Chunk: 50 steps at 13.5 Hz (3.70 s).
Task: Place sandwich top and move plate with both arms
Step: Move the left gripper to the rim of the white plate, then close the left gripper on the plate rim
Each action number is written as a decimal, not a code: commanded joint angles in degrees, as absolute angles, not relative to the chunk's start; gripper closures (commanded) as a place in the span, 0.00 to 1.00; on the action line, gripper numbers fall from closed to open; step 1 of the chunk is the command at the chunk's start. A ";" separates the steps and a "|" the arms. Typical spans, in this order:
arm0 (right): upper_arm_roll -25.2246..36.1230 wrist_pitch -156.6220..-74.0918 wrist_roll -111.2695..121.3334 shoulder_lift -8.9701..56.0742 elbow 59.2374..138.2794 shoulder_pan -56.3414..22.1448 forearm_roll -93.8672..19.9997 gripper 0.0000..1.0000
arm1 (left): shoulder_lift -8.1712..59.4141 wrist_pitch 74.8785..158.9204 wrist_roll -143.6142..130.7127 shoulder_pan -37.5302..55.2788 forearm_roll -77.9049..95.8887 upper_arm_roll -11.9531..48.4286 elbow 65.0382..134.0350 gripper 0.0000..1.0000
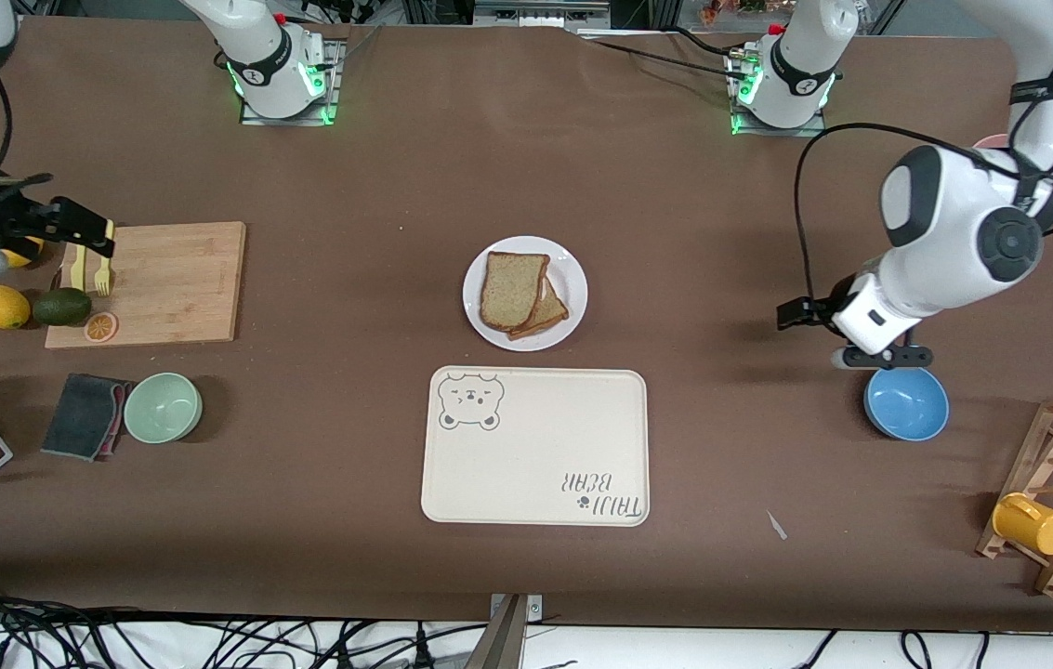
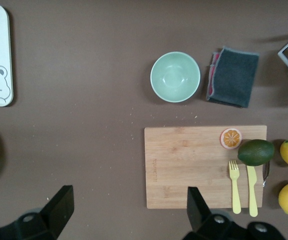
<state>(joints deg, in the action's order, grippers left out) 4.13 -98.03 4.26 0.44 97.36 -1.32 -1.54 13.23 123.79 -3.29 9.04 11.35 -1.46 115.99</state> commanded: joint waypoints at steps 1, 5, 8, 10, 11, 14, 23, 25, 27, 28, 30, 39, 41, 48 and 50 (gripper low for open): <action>2.64 -93.45 4.31 -0.35 95.81 0.26 -0.79 0.00 | 13.53 127.96 -2.91 9.49 18.16 0.78 119.35 0.00; 0.98 -92.72 2.11 -0.09 95.01 0.09 2.01 0.00 | 17.22 128.14 -2.81 12.65 34.67 0.88 119.44 0.00; 0.97 -93.69 1.58 0.97 94.75 -0.18 1.50 0.00 | 19.94 129.28 1.64 15.54 48.22 2.46 119.53 0.00; 0.97 -93.69 1.58 0.97 94.75 -0.18 0.18 0.00 | 22.31 129.29 9.81 16.78 56.20 2.46 119.53 0.00; 1.05 -93.95 1.58 1.05 94.75 -0.18 -0.26 0.00 | 23.19 129.29 14.02 17.83 60.77 2.46 119.97 0.00; 1.14 -94.22 1.67 1.14 94.75 0.09 -0.53 0.00 | 25.13 129.29 24.58 19.15 69.41 2.46 120.41 0.00; 1.23 -94.57 2.29 1.23 94.83 0.09 -0.53 0.00 | 31.20 129.37 40.25 25.83 86.38 2.37 120.85 0.01; 1.23 -94.48 2.29 1.32 94.83 0.09 -0.53 0.00 | 31.64 130.16 40.60 26.98 87.98 2.37 120.85 0.03; 1.23 -94.40 2.29 1.32 94.83 0.09 -0.53 0.00 | 31.99 131.04 41.13 27.51 88.07 2.37 120.76 0.06; 1.23 -94.39 2.29 1.32 94.83 0.09 -0.53 0.00 | 32.43 131.04 42.26 28.03 88.15 2.37 120.67 0.15; 1.23 -94.39 2.29 1.32 94.83 0.09 -0.53 0.00 | 33.04 131.13 43.94 28.21 89.20 2.37 120.67 0.18; 1.14 -93.96 1.93 1.23 94.83 0.09 -0.53 0.00 | 33.92 131.13 44.12 29.09 90.18 2.37 120.50 0.58; 1.14 -93.87 1.76 1.23 94.83 0.09 -0.53 0.00 | 33.93 131.13 44.12 29.09 90.09 2.37 120.50 0.58; 1.14 -93.78 1.67 1.14 94.83 0.09 -0.53 0.00 | 34.19 131.04 44.03 29.09 91.14 2.37 120.50 0.70; 1.14 -93.78 1.67 1.14 94.75 0.09 -0.53 0.00 | 34.19 131.04 44.12 29.09 91.40 2.37 120.41 0.70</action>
<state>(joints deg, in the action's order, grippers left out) 1.66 -94.60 2.16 0.93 95.88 -0.74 0.33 33.81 130.50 42.06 28.19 88.55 2.75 120.87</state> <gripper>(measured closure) 0.000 0.700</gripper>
